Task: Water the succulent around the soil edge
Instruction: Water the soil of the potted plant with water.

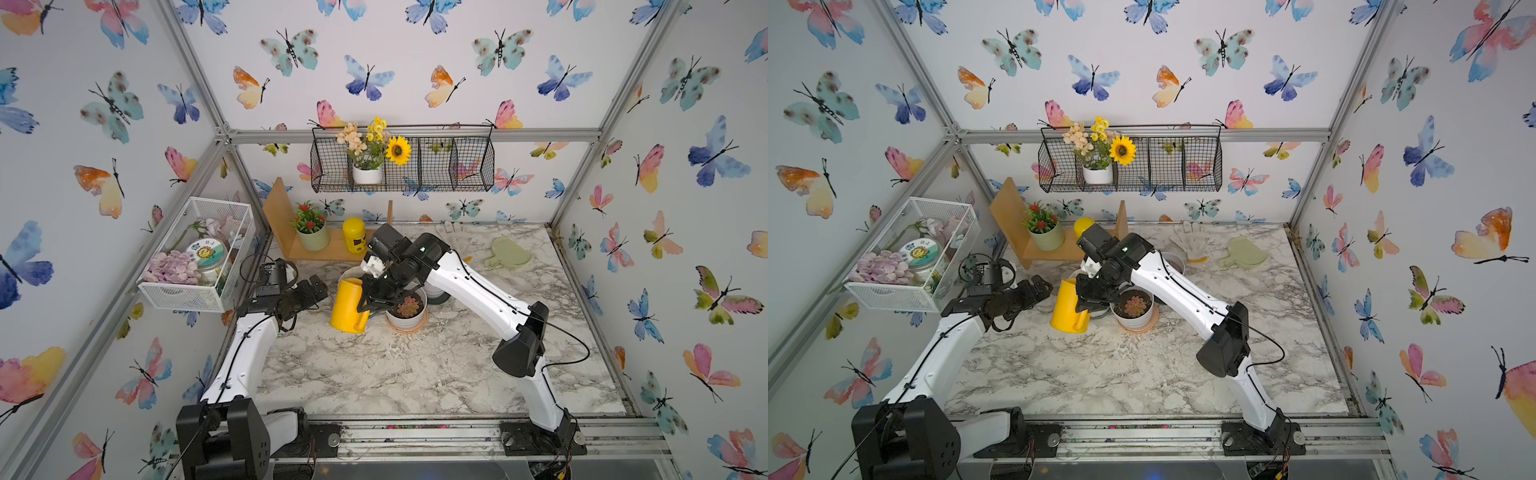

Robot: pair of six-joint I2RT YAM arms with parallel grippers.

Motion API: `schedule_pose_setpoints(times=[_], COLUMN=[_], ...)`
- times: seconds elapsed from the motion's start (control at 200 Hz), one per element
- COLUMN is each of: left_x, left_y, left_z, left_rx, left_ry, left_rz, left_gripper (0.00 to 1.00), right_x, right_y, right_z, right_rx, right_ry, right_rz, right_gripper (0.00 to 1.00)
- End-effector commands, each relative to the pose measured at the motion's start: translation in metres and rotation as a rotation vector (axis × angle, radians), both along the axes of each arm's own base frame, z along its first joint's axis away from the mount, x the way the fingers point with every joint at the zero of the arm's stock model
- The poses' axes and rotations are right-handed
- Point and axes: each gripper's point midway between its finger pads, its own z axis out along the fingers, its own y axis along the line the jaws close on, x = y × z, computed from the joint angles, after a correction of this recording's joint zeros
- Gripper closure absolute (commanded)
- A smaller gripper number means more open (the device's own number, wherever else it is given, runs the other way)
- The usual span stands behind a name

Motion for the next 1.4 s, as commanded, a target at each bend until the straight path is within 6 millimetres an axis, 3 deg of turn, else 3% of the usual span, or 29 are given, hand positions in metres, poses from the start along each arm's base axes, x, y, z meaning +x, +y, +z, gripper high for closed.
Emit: schedule_pose_setpoints(times=[0.0, 0.416, 0.831, 1.392], left_x=[0.002, 0.007, 0.010, 0.005], left_y=[0.000, -0.002, -0.007, -0.006], left_z=[0.008, 0.013, 0.012, 0.007], left_rx=[-0.012, -0.032, -0.068, -0.061], left_ry=[-0.021, -0.032, -0.027, -0.012], left_rz=[-0.003, -0.001, -0.010, -0.007], left_gripper=[0.01, 0.01, 0.01, 0.02], right_x=[0.015, 0.034, 0.036, 0.012], right_y=[0.002, -0.026, -0.048, -0.070], right_z=[0.011, 0.019, 0.024, 0.026], right_rx=[0.034, 0.019, -0.005, -0.013], right_ry=[-0.048, -0.060, -0.059, -0.025], right_rz=[-0.029, -0.063, -0.071, -0.031], right_gripper=[0.99, 0.99, 0.99, 0.99])
